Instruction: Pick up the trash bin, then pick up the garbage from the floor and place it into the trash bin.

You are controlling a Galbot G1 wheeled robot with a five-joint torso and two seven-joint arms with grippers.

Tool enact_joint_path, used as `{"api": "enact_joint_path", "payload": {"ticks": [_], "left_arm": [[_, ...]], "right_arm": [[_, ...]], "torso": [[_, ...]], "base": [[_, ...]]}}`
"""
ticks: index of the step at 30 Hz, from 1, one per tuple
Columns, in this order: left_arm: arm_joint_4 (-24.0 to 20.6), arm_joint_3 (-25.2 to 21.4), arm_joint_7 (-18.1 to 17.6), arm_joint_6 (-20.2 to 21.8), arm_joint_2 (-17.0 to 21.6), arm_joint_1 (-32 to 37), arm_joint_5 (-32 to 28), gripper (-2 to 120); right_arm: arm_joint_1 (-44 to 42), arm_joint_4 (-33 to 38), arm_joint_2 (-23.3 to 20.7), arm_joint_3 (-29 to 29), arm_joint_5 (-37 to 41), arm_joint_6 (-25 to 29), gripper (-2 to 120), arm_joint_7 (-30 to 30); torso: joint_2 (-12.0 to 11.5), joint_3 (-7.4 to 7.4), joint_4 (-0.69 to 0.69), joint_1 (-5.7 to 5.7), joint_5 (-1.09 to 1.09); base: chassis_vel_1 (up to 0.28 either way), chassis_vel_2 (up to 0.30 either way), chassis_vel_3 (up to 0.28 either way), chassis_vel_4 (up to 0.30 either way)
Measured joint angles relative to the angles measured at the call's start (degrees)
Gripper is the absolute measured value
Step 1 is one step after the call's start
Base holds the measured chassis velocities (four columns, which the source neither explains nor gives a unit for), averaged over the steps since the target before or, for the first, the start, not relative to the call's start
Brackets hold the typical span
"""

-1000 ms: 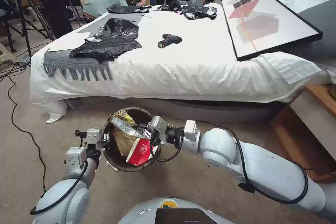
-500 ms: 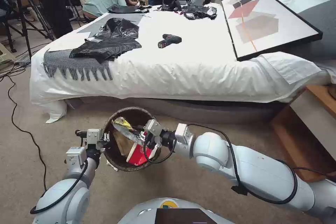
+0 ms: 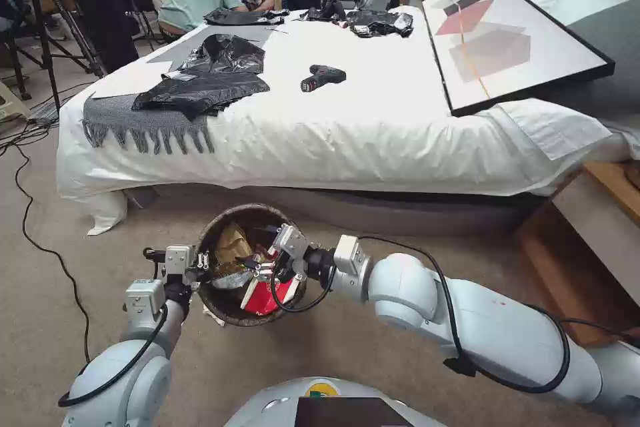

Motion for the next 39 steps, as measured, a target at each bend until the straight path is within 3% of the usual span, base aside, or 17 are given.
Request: {"api": "enact_joint_path", "payload": {"ticks": [7,13,28,32,39], "left_arm": [[0.15,-0.03,0.02,-0.03,-0.03,-0.07,-0.01,0],[0.16,-0.03,0.05,-0.04,-0.08,-0.08,-0.01,0],[0.16,-0.04,0.07,-0.08,-0.3,-0.07,0.01,0],[0.03,-0.33,0.01,-0.08,-0.21,0.0,-0.04,0],[0.01,-0.35,-0.03,-0.13,-0.31,0.05,-0.07,0]], "right_arm": [[0.01,1.8,-0.18,2.19,1.12,0.11,99,0.5],[-0.09,3.26,-0.65,4.02,2.11,0.12,100,0.78],[-4.42,8.25,-5.39,16.45,10.0,3.1,100,1.79],[-12.43,8.3,-8.47,21.08,6.37,7.79,100,2.72],[-19.31,8.51,-8.84,22.49,0.33,13.94,100,7.36]], "torso": [[0.0,0.0,0.0,0.0,0.0],[0.0,0.0,0.0,0.0,0.0],[0.0,0.0,0.01,0.0,0.01],[0.0,0.0,-0.01,0.0,0.01],[0.0,0.0,0.0,0.0,0.01]], "base": [[0.0,0.0,0.0,0.0],[0.0,0.0,0.0,0.0],[0.0,0.0,0.0,0.0],[0.0,0.0,0.0,0.0],[0.0,0.0,0.0,0.0]]}}
